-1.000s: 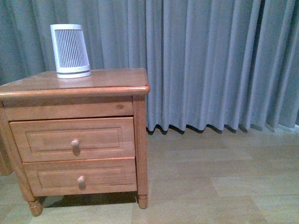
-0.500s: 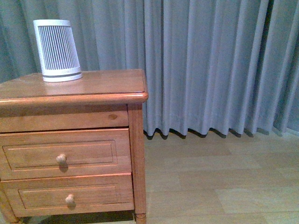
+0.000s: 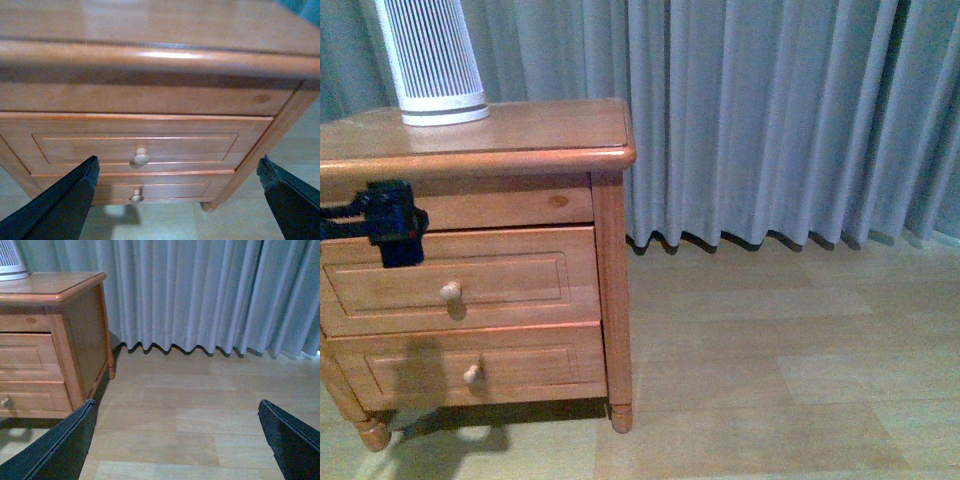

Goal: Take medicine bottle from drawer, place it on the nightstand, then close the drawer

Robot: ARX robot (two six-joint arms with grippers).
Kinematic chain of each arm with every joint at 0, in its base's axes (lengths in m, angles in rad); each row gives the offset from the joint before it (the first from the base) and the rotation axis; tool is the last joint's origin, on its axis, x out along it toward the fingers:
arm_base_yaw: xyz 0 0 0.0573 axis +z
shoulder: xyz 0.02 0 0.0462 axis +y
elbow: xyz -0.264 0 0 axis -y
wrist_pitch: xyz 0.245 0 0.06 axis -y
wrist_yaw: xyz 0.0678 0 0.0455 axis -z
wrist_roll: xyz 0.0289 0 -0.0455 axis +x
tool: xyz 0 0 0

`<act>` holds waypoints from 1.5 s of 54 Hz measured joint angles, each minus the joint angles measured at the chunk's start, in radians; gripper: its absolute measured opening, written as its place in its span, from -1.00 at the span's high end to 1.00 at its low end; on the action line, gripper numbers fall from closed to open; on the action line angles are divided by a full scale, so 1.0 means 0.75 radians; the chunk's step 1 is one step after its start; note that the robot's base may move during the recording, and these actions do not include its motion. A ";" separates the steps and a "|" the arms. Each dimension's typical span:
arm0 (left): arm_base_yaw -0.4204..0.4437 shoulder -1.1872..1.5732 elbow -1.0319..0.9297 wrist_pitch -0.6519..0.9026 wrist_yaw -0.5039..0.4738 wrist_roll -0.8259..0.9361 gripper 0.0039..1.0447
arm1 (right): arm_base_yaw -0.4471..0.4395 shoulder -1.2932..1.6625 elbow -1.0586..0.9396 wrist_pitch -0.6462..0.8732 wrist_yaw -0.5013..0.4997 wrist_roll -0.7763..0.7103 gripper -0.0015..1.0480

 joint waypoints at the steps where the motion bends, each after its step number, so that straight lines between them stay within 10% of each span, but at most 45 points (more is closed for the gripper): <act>1: -0.001 0.044 0.018 0.009 -0.013 0.002 -0.88 | 0.000 0.000 0.000 -0.001 0.000 0.001 -0.87; 63: -0.071 0.804 0.645 0.017 -0.226 -0.037 -0.88 | 0.000 0.000 0.000 -0.001 0.000 0.000 -0.87; 81: -0.073 0.849 0.691 0.016 -0.290 -0.019 0.10 | 0.000 0.000 0.000 -0.001 0.000 0.000 -0.87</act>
